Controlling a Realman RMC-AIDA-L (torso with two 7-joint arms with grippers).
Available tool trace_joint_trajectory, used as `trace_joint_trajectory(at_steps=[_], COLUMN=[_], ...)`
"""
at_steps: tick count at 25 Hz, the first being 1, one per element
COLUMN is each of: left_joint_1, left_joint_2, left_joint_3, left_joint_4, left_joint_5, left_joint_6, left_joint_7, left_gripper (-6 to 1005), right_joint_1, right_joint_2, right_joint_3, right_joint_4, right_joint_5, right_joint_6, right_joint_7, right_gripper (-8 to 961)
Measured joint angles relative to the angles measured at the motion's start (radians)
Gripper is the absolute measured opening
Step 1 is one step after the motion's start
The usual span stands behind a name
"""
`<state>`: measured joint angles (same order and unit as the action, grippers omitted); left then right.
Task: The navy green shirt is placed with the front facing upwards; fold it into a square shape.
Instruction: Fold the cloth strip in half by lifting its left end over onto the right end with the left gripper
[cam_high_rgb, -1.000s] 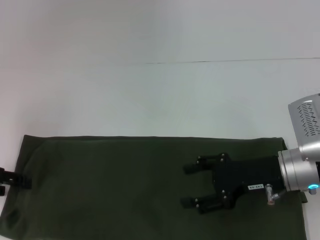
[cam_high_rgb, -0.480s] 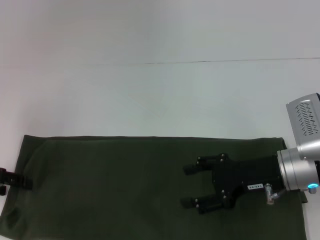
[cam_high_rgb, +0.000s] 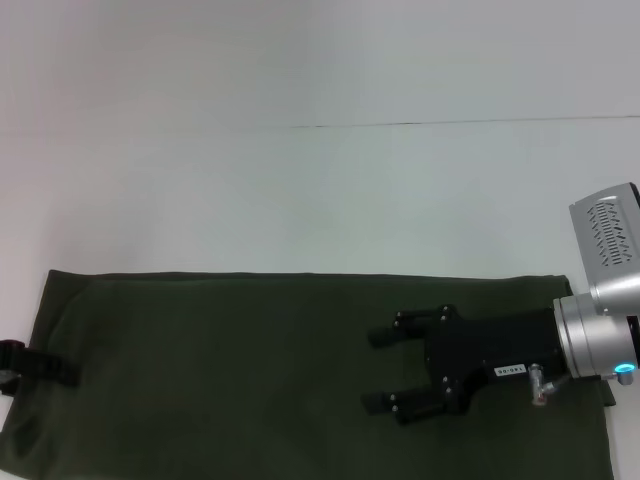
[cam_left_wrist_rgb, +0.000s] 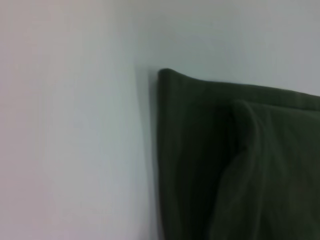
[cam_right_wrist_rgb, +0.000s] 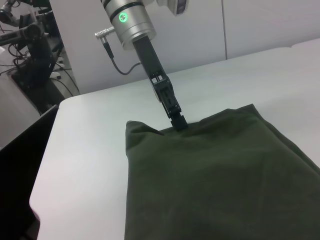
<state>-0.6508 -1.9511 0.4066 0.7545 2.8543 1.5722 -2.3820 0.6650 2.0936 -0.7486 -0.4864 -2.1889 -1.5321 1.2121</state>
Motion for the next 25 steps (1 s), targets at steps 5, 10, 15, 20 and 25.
trace_joint_trajectory(at_steps=[5, 10, 15, 20, 25], left_joint_1=[-0.011, -0.019, -0.02, -0.026, -0.027], left_joint_2=[0.004, 0.005, 0.004, 0.001, -0.013], left_joint_3=[-0.005, -0.001, 0.001, 0.039, 0.082], left_joint_4=[-0.037, -0.06, -0.059, -0.057, -0.04], left_joint_5=[-0.008, -0.008, -0.005, -0.002, -0.002], left_joint_6=[0.023, 0.025, 0.022, 0.021, 0.019], left_joint_7=[-0.014, -0.025, -0.027, -0.045, -0.067], left_gripper=[907, 906, 905, 847, 705], right_joint_1=[0.002, 0.003, 0.004, 0.004, 0.006], right_joint_2=[0.0, 0.0, 0.0, -0.001, -0.002], right_joint_3=[-0.001, -0.002, -0.002, -0.002, -0.002], right_joint_4=[0.0, 0.0, 0.0, -0.001, -0.005], right_joint_5=[0.0, 0.0, 0.0, 0.004, 0.005], right_joint_6=[0.005, 0.005, 0.005, 0.005, 0.006], right_joint_7=[0.001, 0.001, 0.001, 0.003, 0.02], right_gripper=[850, 850, 850, 851, 851])
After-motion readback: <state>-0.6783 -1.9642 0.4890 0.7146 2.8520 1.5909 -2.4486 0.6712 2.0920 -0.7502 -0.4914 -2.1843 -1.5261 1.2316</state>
